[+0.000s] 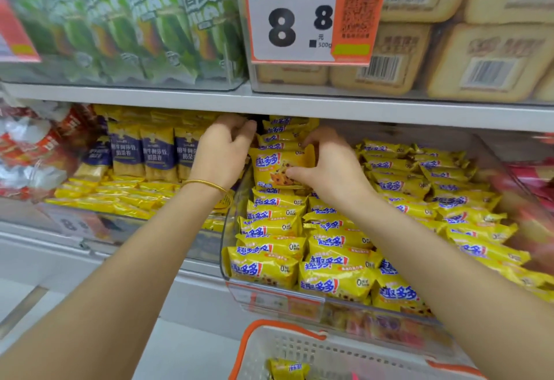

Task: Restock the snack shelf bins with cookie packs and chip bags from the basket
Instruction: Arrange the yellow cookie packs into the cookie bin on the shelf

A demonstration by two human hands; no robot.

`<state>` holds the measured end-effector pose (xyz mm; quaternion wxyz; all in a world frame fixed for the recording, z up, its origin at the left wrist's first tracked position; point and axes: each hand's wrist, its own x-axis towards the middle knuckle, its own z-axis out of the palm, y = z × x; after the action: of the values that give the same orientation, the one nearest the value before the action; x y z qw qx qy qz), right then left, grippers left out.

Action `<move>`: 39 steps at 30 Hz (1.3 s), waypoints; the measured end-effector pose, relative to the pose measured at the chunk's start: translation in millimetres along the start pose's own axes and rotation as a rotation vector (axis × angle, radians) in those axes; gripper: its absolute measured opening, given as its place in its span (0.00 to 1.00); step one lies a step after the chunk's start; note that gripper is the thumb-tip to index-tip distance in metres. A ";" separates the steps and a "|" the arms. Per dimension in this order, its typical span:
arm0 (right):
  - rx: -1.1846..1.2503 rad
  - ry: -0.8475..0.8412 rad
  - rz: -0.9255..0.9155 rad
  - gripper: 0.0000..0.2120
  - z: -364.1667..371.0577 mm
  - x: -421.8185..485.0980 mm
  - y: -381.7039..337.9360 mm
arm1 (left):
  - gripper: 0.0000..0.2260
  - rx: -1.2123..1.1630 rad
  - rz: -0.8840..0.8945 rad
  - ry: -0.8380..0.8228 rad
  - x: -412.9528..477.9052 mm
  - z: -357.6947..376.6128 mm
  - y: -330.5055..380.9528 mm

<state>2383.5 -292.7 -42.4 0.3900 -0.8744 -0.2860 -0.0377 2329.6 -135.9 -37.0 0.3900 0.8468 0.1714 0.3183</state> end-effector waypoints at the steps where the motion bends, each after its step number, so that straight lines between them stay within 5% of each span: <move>1: -0.022 0.004 0.008 0.25 1.9 -0.2 -1.9 | 0.11 0.015 0.011 -0.006 -5.5 -1.4 1.3; 9: -0.102 -0.098 0.064 0.22 -4.1 -10.7 -18.5 | 0.25 0.418 0.109 -0.073 -35.5 2.5 5.9; 16: -0.026 -0.006 0.121 0.27 -17.9 -25.6 -19.8 | 0.24 0.457 0.131 -0.048 -56.7 -13.8 21.9; 23: 0.059 0.032 -0.089 0.12 -46.2 -91.5 -23.8 | 0.12 0.329 0.335 0.096 -147.7 -28.4 43.1; 27: 0.136 -0.131 -0.131 0.09 -47.1 -173.3 -1.3 | 0.11 0.333 0.249 -0.232 -233.0 -17.8 20.9; 31: -0.024 -0.409 -0.019 0.07 10.3 -219.4 60.3 | 0.11 0.627 0.133 -0.634 -254.2 -2.8 -2.4; 35: -0.238 -0.692 0.114 0.07 89.3 -238.7 136.2 | 0.14 0.877 0.168 -0.811 -252.4 11.6 -13.0; 39: -0.397 -0.822 0.009 0.17 158.9 -257.2 175.2 | 0.17 1.071 0.167 -0.921 -255.4 2.0 -27.8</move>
<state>2237.0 -395.2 -342.6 0.0690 -0.8759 -0.4004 0.2602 2141.2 -256.9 -163.0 -0.0726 0.9809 0.0565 -0.1713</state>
